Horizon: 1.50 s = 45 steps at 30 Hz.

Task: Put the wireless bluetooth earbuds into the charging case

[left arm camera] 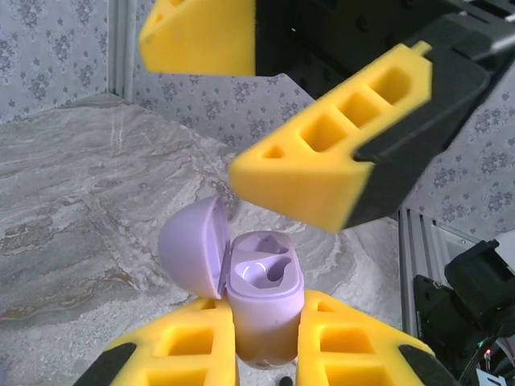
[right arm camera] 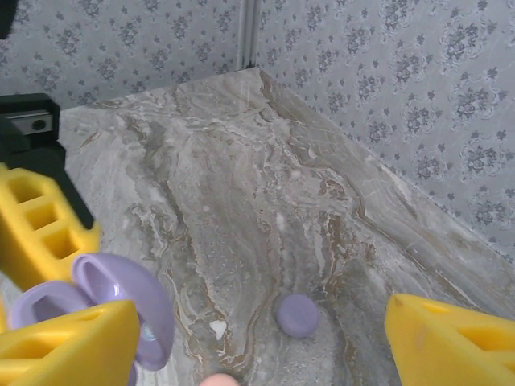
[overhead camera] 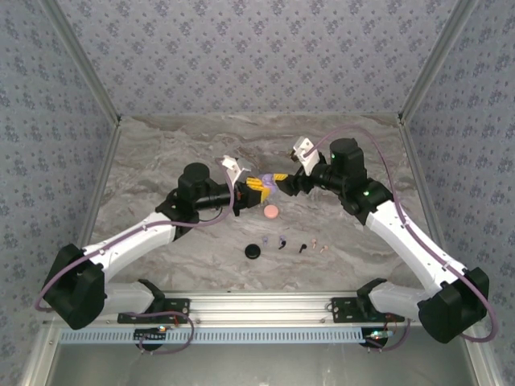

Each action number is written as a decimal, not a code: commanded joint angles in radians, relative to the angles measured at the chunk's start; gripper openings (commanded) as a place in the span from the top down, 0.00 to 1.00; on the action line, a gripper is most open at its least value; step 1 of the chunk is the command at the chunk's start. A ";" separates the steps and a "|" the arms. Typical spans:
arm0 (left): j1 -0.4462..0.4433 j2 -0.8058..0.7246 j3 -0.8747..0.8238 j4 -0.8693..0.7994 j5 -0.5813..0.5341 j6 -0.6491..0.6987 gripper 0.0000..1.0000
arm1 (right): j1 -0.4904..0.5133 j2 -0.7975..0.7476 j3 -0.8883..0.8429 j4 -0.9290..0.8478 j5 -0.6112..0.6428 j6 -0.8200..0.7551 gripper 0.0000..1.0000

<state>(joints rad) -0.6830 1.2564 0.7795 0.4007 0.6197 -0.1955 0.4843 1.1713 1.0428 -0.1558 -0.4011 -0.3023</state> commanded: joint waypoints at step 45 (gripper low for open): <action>-0.007 -0.537 -0.340 -0.069 -0.280 0.251 1.00 | 0.378 0.402 -0.016 -0.450 0.265 0.957 0.61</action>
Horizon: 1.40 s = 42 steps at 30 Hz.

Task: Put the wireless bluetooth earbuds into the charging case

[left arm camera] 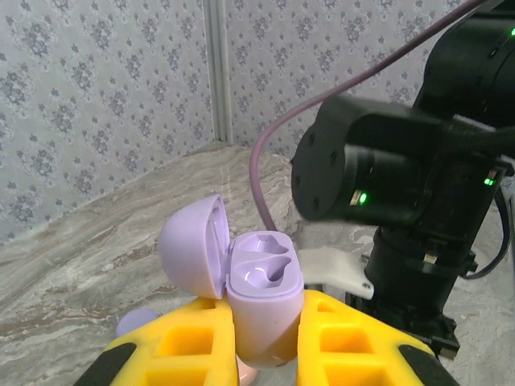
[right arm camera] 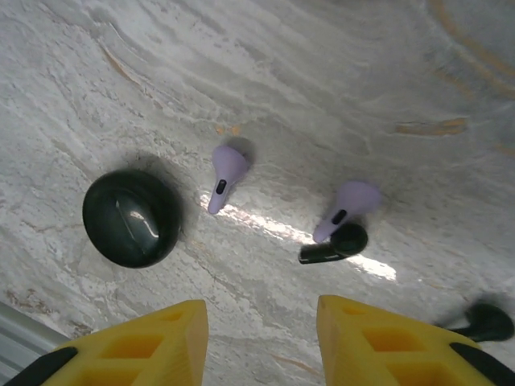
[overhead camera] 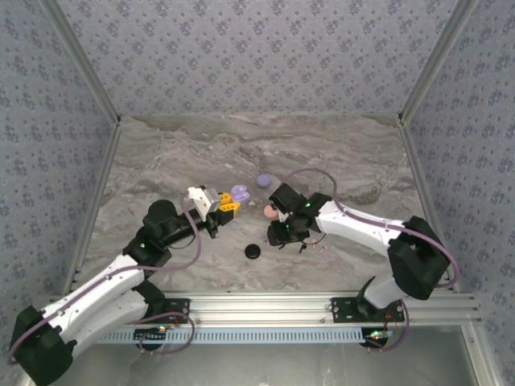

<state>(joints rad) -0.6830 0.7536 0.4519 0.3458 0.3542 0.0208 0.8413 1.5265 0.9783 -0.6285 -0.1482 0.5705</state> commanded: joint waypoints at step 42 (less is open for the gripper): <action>-0.005 -0.069 -0.024 -0.003 -0.007 0.036 1.00 | 0.059 0.293 0.227 -0.020 0.146 0.013 0.78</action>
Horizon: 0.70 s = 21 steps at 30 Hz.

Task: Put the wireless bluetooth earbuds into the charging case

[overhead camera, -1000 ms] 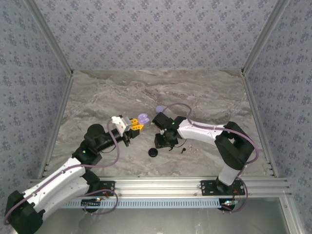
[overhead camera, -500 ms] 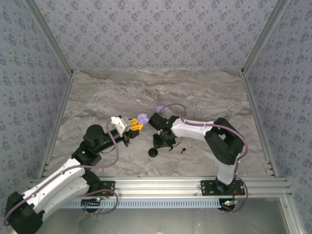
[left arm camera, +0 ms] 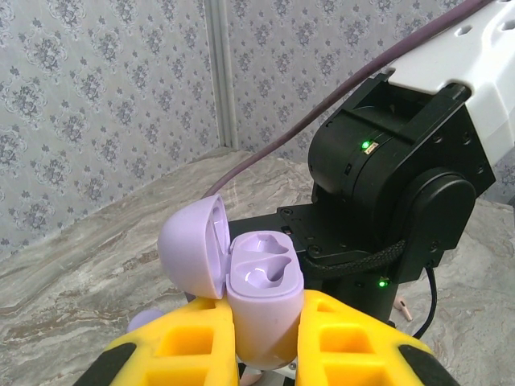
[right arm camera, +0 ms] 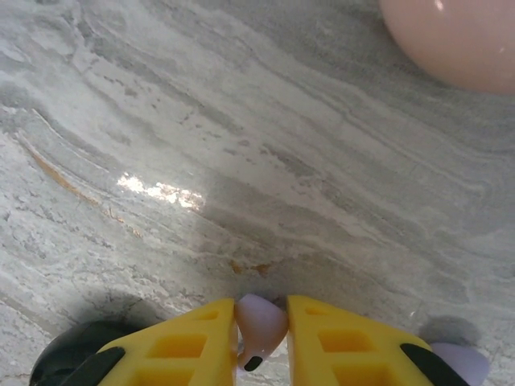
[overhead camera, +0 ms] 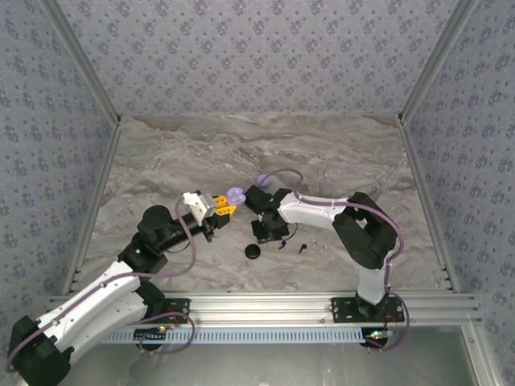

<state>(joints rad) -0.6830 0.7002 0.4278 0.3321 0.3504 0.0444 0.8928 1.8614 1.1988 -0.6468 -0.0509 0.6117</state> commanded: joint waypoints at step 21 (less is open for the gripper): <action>-0.009 0.162 0.039 0.160 0.097 -0.089 1.00 | -0.138 -0.776 -0.228 0.271 0.035 -0.330 0.81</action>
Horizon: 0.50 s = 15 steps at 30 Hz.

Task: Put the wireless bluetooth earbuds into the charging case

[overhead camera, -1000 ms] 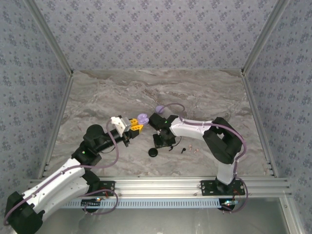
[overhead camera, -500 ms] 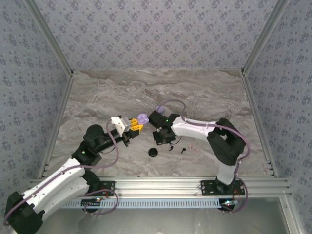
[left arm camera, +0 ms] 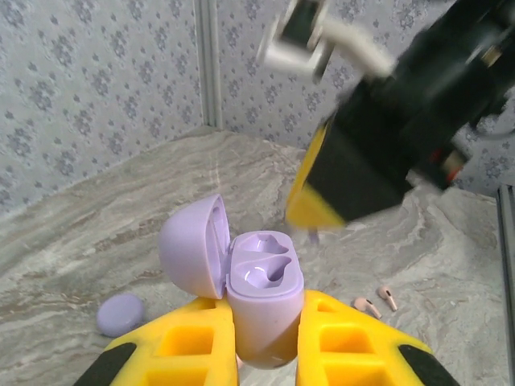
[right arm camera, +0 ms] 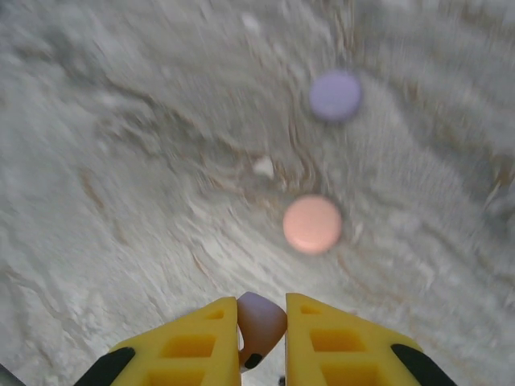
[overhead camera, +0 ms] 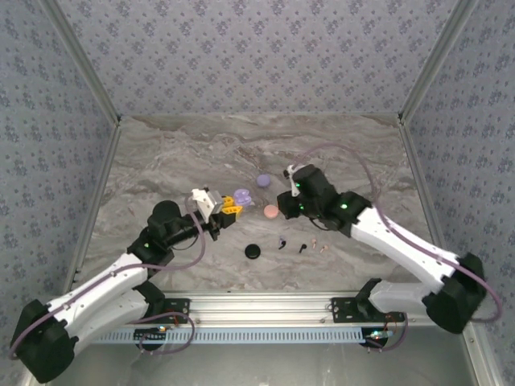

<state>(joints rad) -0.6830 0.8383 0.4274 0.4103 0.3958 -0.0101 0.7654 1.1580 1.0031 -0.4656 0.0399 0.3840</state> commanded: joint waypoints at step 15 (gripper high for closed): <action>-0.033 0.173 0.128 0.120 0.195 -0.072 1.00 | 0.058 -0.123 0.078 0.153 -0.230 -0.400 0.81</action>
<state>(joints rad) -0.7044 1.0065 0.5190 0.4778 0.5468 -0.0731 0.8082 1.0153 1.0336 -0.3313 -0.1593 0.0555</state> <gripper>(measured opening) 0.174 0.194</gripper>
